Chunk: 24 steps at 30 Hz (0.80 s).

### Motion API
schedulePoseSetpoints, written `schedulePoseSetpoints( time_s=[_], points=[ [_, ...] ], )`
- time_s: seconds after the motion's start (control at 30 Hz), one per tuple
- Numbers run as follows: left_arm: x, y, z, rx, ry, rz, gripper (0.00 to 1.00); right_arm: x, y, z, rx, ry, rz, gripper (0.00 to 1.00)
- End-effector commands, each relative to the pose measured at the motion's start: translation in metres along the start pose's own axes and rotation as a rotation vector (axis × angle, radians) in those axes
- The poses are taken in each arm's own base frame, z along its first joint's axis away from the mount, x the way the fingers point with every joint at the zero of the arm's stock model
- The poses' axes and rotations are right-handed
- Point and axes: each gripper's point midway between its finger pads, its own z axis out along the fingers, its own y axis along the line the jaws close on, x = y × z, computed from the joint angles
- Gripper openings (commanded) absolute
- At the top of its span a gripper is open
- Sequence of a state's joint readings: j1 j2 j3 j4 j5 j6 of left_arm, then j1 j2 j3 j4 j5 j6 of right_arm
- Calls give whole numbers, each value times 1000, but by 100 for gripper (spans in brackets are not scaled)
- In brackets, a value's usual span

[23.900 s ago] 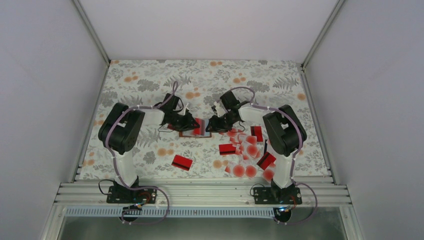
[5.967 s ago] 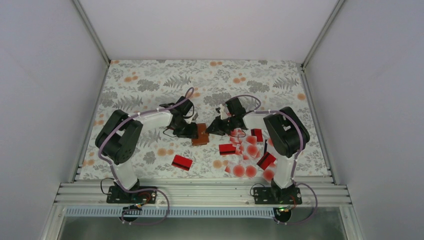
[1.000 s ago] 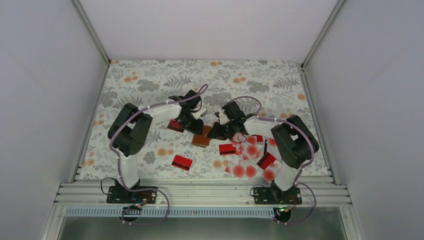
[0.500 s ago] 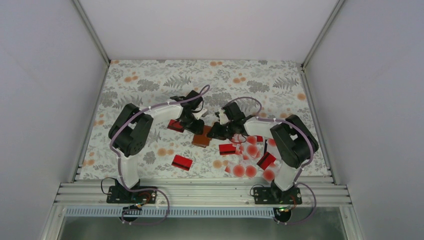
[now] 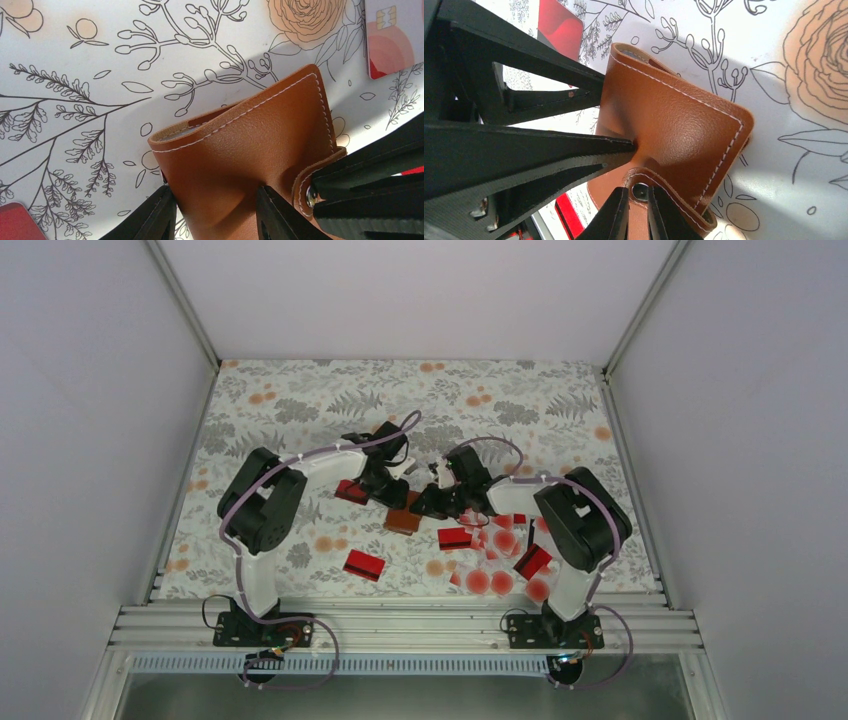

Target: Put the credit cards into the card holder

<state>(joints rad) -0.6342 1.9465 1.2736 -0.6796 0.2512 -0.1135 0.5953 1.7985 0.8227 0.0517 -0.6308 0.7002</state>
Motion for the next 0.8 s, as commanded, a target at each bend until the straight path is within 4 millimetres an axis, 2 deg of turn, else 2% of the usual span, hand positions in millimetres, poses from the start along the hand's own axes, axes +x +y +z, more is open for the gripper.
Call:
schedulePoseSetpoints(
  time_s=[0.0,0.13,0.33,0.67,0.77],
  points=[
    [50,2,48,-39,180,2,40,21,-34,25,120,49,35,11],
    [51,0,49,-26,179,-9,40,35,-55,32,191,89,59,11],
    [49,-2,49,-12,171,-14,40,45,-85,34,347,143,109,11],
    [48,-10,52,39,148,-24,40,52,-108,39,642,228,117,11],
    [50,-13,54,69,143,-32,36,59,-116,45,697,259,124,9]
  ],
)
